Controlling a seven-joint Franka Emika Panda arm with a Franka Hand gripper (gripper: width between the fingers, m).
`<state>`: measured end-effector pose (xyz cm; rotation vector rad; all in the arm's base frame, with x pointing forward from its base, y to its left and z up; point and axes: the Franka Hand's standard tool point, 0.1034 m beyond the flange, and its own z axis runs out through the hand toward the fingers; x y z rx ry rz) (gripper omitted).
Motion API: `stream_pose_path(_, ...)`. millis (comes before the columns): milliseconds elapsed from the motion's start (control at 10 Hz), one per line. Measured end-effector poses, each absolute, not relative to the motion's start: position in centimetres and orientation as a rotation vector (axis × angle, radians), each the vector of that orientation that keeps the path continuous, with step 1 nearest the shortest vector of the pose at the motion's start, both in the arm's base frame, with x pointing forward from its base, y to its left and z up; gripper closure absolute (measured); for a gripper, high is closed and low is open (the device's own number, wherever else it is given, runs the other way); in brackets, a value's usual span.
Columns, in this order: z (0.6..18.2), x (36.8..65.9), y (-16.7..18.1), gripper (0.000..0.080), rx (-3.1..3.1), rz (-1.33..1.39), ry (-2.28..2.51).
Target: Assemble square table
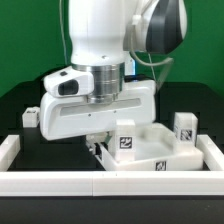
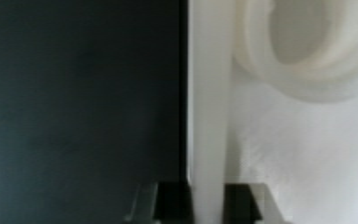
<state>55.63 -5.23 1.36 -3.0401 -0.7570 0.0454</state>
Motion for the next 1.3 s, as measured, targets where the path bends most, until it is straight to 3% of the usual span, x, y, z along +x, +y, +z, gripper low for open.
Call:
stream_pose_path(400, 1.2, 55.7, -6.1, 0.0739, -2.97, 0.063, -1.018)
stream_pose_path(700, 1.7, 57.2, -5.0, 0.0737, -2.756, -0.06, -1.711)
stream_pose_path(1000, 1.6, 56.9, -5.4, 0.0735, -2.647, -0.008, -1.893)
stream_pose_path(1300, 1.8, 58.2, -1.9, 0.0733, -2.379, -0.055, -2.282)
